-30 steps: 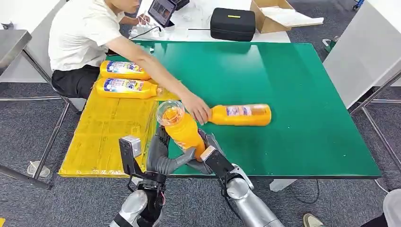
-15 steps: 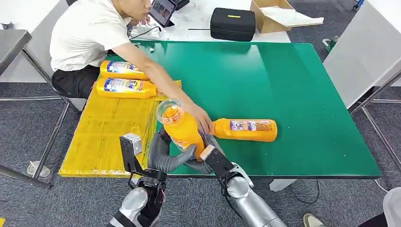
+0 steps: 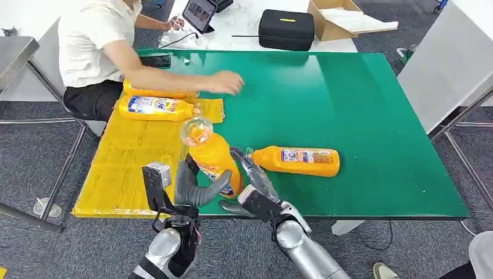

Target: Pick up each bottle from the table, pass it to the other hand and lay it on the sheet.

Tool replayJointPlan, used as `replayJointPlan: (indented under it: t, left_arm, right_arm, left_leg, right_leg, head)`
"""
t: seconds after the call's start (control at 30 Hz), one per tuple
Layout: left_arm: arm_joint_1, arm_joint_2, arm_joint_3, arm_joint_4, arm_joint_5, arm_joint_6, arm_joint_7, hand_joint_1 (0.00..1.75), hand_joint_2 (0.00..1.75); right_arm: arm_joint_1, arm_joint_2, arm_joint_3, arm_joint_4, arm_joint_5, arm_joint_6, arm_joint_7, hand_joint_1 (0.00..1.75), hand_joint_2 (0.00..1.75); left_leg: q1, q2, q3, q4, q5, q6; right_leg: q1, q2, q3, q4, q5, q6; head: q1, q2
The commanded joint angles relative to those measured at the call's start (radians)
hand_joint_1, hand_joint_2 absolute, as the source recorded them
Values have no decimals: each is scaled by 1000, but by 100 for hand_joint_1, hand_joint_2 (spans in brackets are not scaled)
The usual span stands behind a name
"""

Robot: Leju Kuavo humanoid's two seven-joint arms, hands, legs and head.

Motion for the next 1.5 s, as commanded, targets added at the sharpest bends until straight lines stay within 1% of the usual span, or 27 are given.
replayJointPlan:
  t: [0.03, 0.07, 0.1, 0.13, 0.17, 0.2, 0.23, 0.27, 0.3, 0.33, 0.37, 0.5, 0.53, 0.57, 0.63, 0.7, 0.73, 0.77, 0.87, 0.9, 0.93, 0.97, 1.07, 1.4, 1.43, 1.47, 1.5]
  left_arm:
    - [0, 31, 102, -22, 5, 64, 13, 175, 175]
    - [5, 39, 108, -37, 2, 60, 13, 175, 175]
    - [11, 40, 120, -48, 1, 63, 16, 175, 175]
    - [20, 44, 137, -64, -24, 94, 9, 175, 175]
    - [25, 57, 151, -81, -46, 115, 8, 175, 175]
    - [20, 69, 153, -81, -77, 141, 7, 175, 175]
    - [-16, 116, 120, -29, -276, 280, 36, 175, 175]
    - [-21, 128, 144, -24, -275, 265, 36, 175, 175]
    - [-38, 149, 133, 8, -349, 297, 39, 175, 175]
    - [-58, 155, 154, 57, -489, 346, 96, 175, 175]
    - [-70, 161, 177, 86, -568, 351, 114, 175, 175]
    - [-70, 161, 177, 86, -568, 351, 114, 175, 175]
    - [-104, 164, 203, 160, -744, 351, 172, 175, 175]
    - [-121, 178, 193, 190, -801, 343, 198, 175, 175]
    - [-195, 228, 166, 317, -998, 244, 287, 175, 175]
    - [-240, 232, 192, 409, -1011, 160, 294, 175, 175]
    - [-277, 236, 187, 478, -1036, 100, 292, 175, 175]
    - [-300, 239, 185, 523, -1062, 70, 304, 175, 175]
    - [-359, 253, 181, 630, -1109, -20, 308, 175, 175]
    - [-363, 252, 185, 641, -1110, -17, 301, 175, 175]
    - [-371, 252, 184, 658, -1120, -14, 307, 175, 175]
    - [-389, 257, 162, 693, -1162, -11, 311, 175, 175]
    - [-412, 264, 163, 745, -1180, -28, 318, 175, 175]
    - [-418, 269, 165, 771, -1189, -49, 330, 175, 175]
    - [-419, 269, 167, 776, -1189, -57, 334, 161, 175]
    - [-417, 265, 185, 776, -1175, -53, 339, 68, 175]
    - [-420, 255, 213, 783, -1150, -79, 343, 0, 175]
  right_arm:
    - [77, 14, -33, -84, 103, -282, -61, 0, 0]
    - [81, 8, -32, -86, 102, -285, -63, 0, 0]
    - [87, 11, -48, -91, 106, -321, -73, 0, 0]
    - [103, 18, -79, -97, 132, -421, -104, 0, 0]
    - [114, 12, -103, -100, 141, -481, -124, 0, 0]
    - [151, 62, -231, -154, 247, -518, -184, 0, 0]
    - [190, 117, -387, -225, 325, -518, -214, 0, 0]
    - [197, 86, -380, -236, 295, -518, -214, 0, 0]
    - [207, 100, -433, -294, 329, -518, -214, 0, 0]
    - [219, 127, -506, -351, 367, -518, -214, 0, 0]
    - [221, 127, -531, -378, 390, -518, -214, 0, 0]
    - [221, 127, -531, -378, 390, -518, -214, 0, 0]
    - [215, 123, -552, -380, 412, -518, -214, 0, 0]
    - [212, 117, -548, -382, 408, -518, -214, 0, 0]
    - [198, 90, -531, -364, 442, -518, -214, 0, 0]
    - [184, 67, -491, -295, 414, -518, -214, 0, 0]
    - [177, 60, -471, -266, 403, -518, -214, 0, 0]
    - [169, 43, -435, -234, 360, -518, -204, 0, 0]
    - [148, 34, -398, -158, 310, -518, -214, 0, 0]
    - [147, 36, -399, -156, 312, -518, -214, 0, 0]
    - [141, 33, -387, -145, 301, -518, -214, 0, 0]
    - [130, 18, -354, -127, 276, -518, -214, 0, 0]
    - [111, 9, -325, -96, 253, -518, -214, 0, 0]
    - [107, 8, -318, -82, 246, -518, -214, 0, 0]
    - [105, 8, -317, -77, 244, -518, -214, 0, 0]
    - [107, 7, -315, -73, 242, -518, -214, 0, 0]
    - [108, 7, -316, -73, 241, -518, -214, 0, 0]
  left_leg:
    - [0, 1, 5, -1, -2, 0]
    - [0, 1, 3, 0, -1, 0]
    - [0, 1, 4, -1, -2, 0]
    - [0, 1, 7, -1, -3, 0]
    - [0, 1, 4, 0, -2, 0]
    - [0, 1, 2, -1, -1, 0]
    - [0, 1, 4, -1, -1, 0]
    - [0, 0, 6, 0, -2, 0]
    - [0, -2, 3, -1, 0, 0]
    - [-1, -2, 5, -1, -1, 0]
    - [0, -1, 2, -1, 0, 0]
    - [1, -2, 5, 0, -1, 0]
    - [0, -3, 4, -1, -1, 0]
    - [0, -2, 2, -1, 0, 0]
    - [0, -1, 6, -1, -1, 0]
    - [0, -3, 4, -2, 1, 0]
    - [0, -3, 6, -2, 1, 0]
    - [1, -2, 7, -3, 1, 0]
    - [1, 0, 5, -2, 1, 0]
    - [2, 0, 4, -1, 1, -1]
    - [2, 0, 6, -1, 1, 0]
    - [1, 0, 4, -1, 1, -1]
    - [1, 2, 7, -1, 0, 0]
    - [1, -1, 3, 0, 1, 0]
    - [1, 0, 5, 0, 0, 0]
    - [1, 0, 3, 0, 1, -1]
    - [1, 0, 6, 0, 0, 0]
  right_leg:
    - [1, 0, 4, -1, -2, -2]
    - [1, 0, 3, -1, -1, -1]
    - [1, 0, 4, -1, -1, -2]
    - [1, -1, 6, -1, -3, -2]
    - [1, -1, 4, 0, -2, -2]
    - [0, 0, 2, -1, -1, -1]
    - [0, 0, 4, -1, -1, -2]
    - [1, -2, 6, 0, -3, -3]
    - [0, -3, 3, 0, -2, -2]
    - [0, -4, 5, 1, -3, -3]
    - [0, -2, 2, 1, -1, -2]
    - [1, -4, 5, 0, -2, -2]
    - [1, -3, 5, 0, -2, -2]
    - [0, -1, 2, 0, -1, -1]
    - [1, -1, 5, -1, -1, -2]
    - [0, -3, 4, -1, 0, -2]
    - [1, -3, 6, -2, 0, -2]
    - [1, -2, 7, -2, 0, -3]
    - [1, 0, 5, -2, 0, -2]
    - [2, 0, 4, -2, 1, -2]
    - [2, 0, 6, -2, 0, -3]
    - [1, 0, 4, -1, 0, -2]
    - [2, 1, 6, -1, 0, -2]
    - [1, -1, 3, 0, 0, -2]
    - [1, 0, 5, 0, -1, -2]
    - [1, 0, 3, 0, 0, -2]
    - [2, 0, 6, 0, -1, -2]
  head:
    - [0, 0]
    - [0, 0]
    - [0, 0]
    - [0, 0]
    - [0, 0]
    - [0, 0]
    - [0, 0]
    - [0, 0]
    - [0, 0]
    - [0, 0]
    - [1, 0]
    - [0, 0]
    - [0, 0]
    - [0, 0]
    - [0, 0]
    - [0, 0]
    - [0, 0]
    - [0, 0]
    - [0, 0]
    - [0, 0]
    - [0, 0]
    - [0, 0]
    - [0, 0]
    - [0, 0]
    - [0, 0]
    - [0, 0]
    - [0, 0]
